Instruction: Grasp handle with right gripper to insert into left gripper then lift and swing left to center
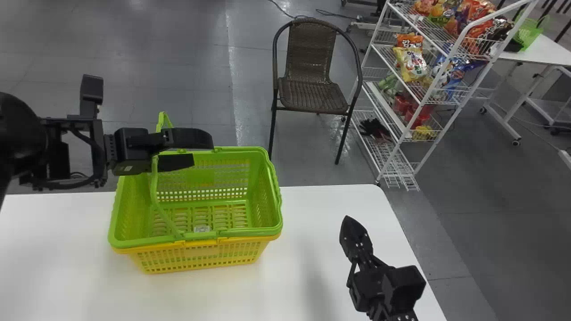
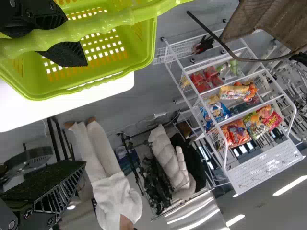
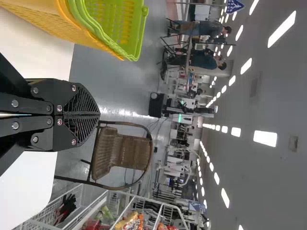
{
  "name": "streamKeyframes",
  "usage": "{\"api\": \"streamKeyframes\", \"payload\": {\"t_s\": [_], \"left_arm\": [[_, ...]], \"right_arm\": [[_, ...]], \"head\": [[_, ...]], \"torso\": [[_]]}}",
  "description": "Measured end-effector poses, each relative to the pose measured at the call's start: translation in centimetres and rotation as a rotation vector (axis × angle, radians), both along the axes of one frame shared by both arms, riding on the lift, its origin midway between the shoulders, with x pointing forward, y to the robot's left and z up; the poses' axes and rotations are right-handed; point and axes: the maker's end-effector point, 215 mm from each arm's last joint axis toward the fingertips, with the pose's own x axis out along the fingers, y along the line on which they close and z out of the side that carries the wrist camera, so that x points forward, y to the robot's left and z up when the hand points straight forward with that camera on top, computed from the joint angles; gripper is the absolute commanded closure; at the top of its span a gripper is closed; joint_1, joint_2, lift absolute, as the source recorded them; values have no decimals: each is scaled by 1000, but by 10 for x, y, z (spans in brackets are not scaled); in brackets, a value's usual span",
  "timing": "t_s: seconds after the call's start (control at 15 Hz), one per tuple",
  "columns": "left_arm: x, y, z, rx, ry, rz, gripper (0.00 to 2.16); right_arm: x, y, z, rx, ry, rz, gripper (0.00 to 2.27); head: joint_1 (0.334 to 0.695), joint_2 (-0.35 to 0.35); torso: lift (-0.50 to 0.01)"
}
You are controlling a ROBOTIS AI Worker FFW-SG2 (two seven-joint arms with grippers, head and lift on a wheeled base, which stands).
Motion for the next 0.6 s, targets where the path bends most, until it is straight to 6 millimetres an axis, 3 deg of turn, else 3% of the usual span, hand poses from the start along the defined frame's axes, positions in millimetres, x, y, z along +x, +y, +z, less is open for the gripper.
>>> {"api": "streamKeyframes", "payload": {"t_s": [0.6], "left_arm": [[-8,0,-6,-9,25,-6,76]], "right_arm": [[63,43,-38,-86,107,74,2125]], "head": [[695,-160]], "torso": [[0]]}}
